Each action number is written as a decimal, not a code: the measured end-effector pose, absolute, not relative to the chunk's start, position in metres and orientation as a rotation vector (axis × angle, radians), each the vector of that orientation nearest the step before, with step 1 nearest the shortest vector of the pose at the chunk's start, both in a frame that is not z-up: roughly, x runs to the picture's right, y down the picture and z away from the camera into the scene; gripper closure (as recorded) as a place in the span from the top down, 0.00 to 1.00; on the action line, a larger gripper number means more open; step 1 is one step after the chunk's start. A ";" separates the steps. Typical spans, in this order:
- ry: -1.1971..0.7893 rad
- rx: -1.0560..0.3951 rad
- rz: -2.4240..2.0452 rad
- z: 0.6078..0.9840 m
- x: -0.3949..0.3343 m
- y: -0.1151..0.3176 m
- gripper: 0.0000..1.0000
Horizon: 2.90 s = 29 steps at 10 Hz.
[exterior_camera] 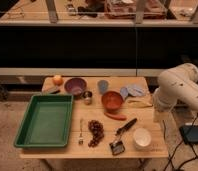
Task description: Place brush in paper cup
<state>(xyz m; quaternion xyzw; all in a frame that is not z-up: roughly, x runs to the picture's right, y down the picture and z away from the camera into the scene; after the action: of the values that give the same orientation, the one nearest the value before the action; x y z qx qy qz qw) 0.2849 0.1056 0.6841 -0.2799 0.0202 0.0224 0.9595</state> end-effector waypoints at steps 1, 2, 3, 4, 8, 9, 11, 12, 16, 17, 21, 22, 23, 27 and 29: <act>0.041 -0.568 0.045 0.684 0.285 0.106 0.65; 0.041 -0.568 0.045 0.684 0.285 0.106 0.65; 0.041 -0.568 0.045 0.684 0.285 0.106 0.65; 0.041 -0.568 0.045 0.684 0.285 0.106 0.65; 0.041 -0.568 0.045 0.684 0.285 0.106 0.65; 0.040 -0.569 0.046 0.685 0.285 0.106 0.65; 0.040 -0.569 0.046 0.685 0.285 0.106 0.65; 0.040 -0.569 0.046 0.685 0.285 0.106 0.65; 0.040 -0.569 0.046 0.685 0.285 0.106 0.65; 0.040 -0.569 0.046 0.685 0.285 0.106 0.65; 0.035 -0.568 0.040 0.684 0.284 0.105 0.65; 0.008 -0.587 0.017 0.685 0.282 0.103 0.65; -0.046 -0.599 -0.034 0.692 0.271 0.093 0.65; -0.234 -0.637 -0.159 0.721 0.229 0.059 0.65; -0.239 -0.639 -0.162 0.721 0.228 0.058 0.65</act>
<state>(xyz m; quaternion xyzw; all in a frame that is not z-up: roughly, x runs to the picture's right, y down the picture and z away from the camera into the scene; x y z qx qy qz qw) 0.2281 0.0579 0.7212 -0.3131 -0.1170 -0.0795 0.9391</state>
